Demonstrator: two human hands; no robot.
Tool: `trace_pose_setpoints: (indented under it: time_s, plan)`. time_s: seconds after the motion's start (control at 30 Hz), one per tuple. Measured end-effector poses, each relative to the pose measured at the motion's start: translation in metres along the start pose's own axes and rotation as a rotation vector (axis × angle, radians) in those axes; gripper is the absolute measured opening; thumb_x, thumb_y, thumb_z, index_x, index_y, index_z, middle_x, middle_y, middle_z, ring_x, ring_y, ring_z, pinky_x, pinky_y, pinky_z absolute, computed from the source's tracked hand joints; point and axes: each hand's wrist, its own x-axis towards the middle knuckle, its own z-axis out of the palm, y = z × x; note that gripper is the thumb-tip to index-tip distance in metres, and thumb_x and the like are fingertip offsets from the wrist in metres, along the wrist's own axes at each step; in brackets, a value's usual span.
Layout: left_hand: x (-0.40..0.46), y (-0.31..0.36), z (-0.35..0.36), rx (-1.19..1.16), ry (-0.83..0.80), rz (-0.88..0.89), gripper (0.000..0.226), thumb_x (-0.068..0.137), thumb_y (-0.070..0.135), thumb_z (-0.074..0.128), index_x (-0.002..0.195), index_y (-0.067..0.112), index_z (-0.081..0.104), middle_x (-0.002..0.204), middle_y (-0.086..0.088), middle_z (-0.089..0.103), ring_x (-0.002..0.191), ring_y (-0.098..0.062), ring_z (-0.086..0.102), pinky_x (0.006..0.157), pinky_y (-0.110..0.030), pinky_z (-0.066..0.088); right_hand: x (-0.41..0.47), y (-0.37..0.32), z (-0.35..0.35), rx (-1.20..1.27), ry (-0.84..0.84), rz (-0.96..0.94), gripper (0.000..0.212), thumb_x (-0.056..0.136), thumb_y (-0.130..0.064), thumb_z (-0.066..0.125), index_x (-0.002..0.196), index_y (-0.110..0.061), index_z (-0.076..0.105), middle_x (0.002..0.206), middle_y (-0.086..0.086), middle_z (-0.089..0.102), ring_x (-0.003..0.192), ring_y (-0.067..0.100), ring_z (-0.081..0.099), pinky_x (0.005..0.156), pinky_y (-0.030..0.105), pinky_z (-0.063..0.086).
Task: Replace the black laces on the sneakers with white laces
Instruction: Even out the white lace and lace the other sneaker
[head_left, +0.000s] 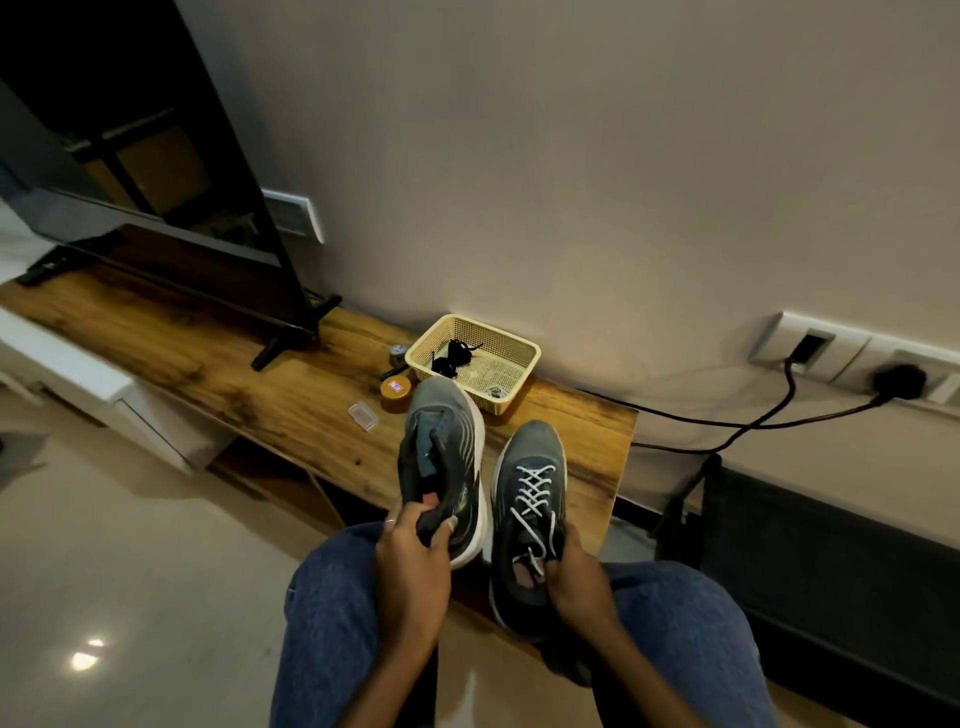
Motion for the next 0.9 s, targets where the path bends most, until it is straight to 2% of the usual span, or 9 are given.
trace_pose_setpoints:
  time_s: [0.1, 0.17, 0.3, 0.47, 0.57, 0.63, 0.7, 0.77, 0.9]
  plan:
    - [-0.007, 0.004, -0.021, -0.027, 0.040, 0.014, 0.018, 0.082, 0.007, 0.072, 0.099, 0.011, 0.070, 0.108, -0.009, 0.065, 0.098, -0.025, 0.062, 0.074, -0.019, 0.039, -0.005, -0.008, 0.009, -0.129, -0.054, -0.096, 0.058, 0.094, -0.021, 0.046, 0.146, -0.018, 0.021, 0.122, 0.016, 0.062, 0.109, 0.034, 0.059, 0.082, 0.035, 0.046]
    - [-0.007, 0.002, -0.031, -0.025, 0.051, 0.018, 0.016, 0.082, 0.009, 0.072, 0.096, 0.013, 0.070, 0.108, -0.006, 0.066, 0.097, -0.025, 0.063, 0.073, -0.023, 0.041, 0.000, -0.021, 0.014, -0.204, -0.082, -0.144, 0.056, 0.096, -0.025, 0.045, 0.146, -0.020, 0.021, 0.124, 0.015, 0.060, 0.111, 0.034, 0.058, 0.083, 0.035, 0.045]
    - [-0.006, 0.001, -0.041, -0.018, 0.058, 0.004, 0.017, 0.083, 0.010, 0.072, 0.099, 0.015, 0.070, 0.113, -0.007, 0.065, 0.097, -0.023, 0.063, 0.072, -0.022, 0.043, 0.022, -0.053, 0.030, -0.278, -0.127, -0.182, 0.051, 0.095, -0.021, 0.044, 0.143, -0.017, 0.026, 0.121, 0.016, 0.060, 0.108, 0.035, 0.058, 0.078, 0.036, 0.045]
    - [-0.008, 0.000, -0.040, 0.011, 0.028, -0.016, 0.018, 0.083, 0.010, 0.071, 0.100, 0.014, 0.069, 0.117, -0.010, 0.064, 0.100, -0.024, 0.062, 0.076, -0.024, 0.045, 0.043, -0.078, 0.040, -0.202, -0.156, -0.121, 0.047, 0.095, -0.031, 0.048, 0.136, -0.013, 0.032, 0.120, 0.017, 0.061, 0.107, 0.036, 0.059, 0.082, 0.040, 0.048]
    - [-0.013, 0.005, -0.033, 0.031, -0.009, 0.002, 0.016, 0.083, 0.010, 0.070, 0.099, 0.015, 0.068, 0.121, -0.007, 0.061, 0.102, -0.022, 0.060, 0.076, -0.020, 0.042, 0.051, -0.079, 0.028, -0.154, -0.191, -0.098, 0.047, 0.096, -0.036, 0.050, 0.135, -0.012, 0.038, 0.125, 0.017, 0.059, 0.112, 0.035, 0.058, 0.087, 0.038, 0.048]
    - [-0.017, 0.011, -0.026, 0.060, -0.035, 0.016, 0.017, 0.084, 0.013, 0.070, 0.101, 0.015, 0.068, 0.122, -0.006, 0.060, 0.104, -0.022, 0.059, 0.076, -0.018, 0.039, 0.055, -0.075, 0.008, -0.073, -0.148, -0.069, 0.046, 0.097, -0.034, 0.049, 0.135, -0.008, 0.045, 0.127, 0.017, 0.058, 0.114, 0.032, 0.058, 0.089, 0.036, 0.047]
    - [-0.020, 0.020, -0.017, 0.110, -0.064, 0.040, 0.018, 0.085, 0.018, 0.070, 0.103, 0.016, 0.066, 0.128, -0.006, 0.057, 0.107, -0.023, 0.058, 0.077, -0.019, 0.039, 0.059, -0.065, -0.017, 0.098, -0.058, -0.014, 0.035, 0.097, -0.026, 0.050, 0.126, -0.006, 0.055, 0.107, 0.015, 0.065, 0.095, 0.033, 0.066, 0.082, 0.042, 0.053]
    - [-0.023, 0.030, -0.004, 0.145, -0.096, 0.106, 0.018, 0.086, 0.022, 0.069, 0.103, 0.018, 0.066, 0.138, -0.004, 0.051, 0.115, -0.023, 0.056, 0.083, -0.022, 0.043, 0.061, -0.051, -0.046, 0.245, 0.060, 0.044, 0.025, 0.097, -0.020, 0.050, 0.115, -0.005, 0.059, 0.087, 0.009, 0.062, 0.080, 0.031, 0.067, 0.072, 0.044, 0.056]
    - [-0.029, 0.045, 0.031, 0.191, -0.171, 0.195, 0.025, 0.090, 0.027, 0.063, 0.114, 0.022, 0.062, 0.153, 0.000, 0.035, 0.128, -0.023, 0.049, 0.096, -0.029, 0.043, 0.060, -0.027, -0.094, 0.425, 0.213, 0.102, 0.016, 0.095, -0.012, 0.049, 0.106, -0.007, 0.059, 0.079, 0.012, 0.061, 0.070, 0.028, 0.060, 0.062, 0.041, 0.053]
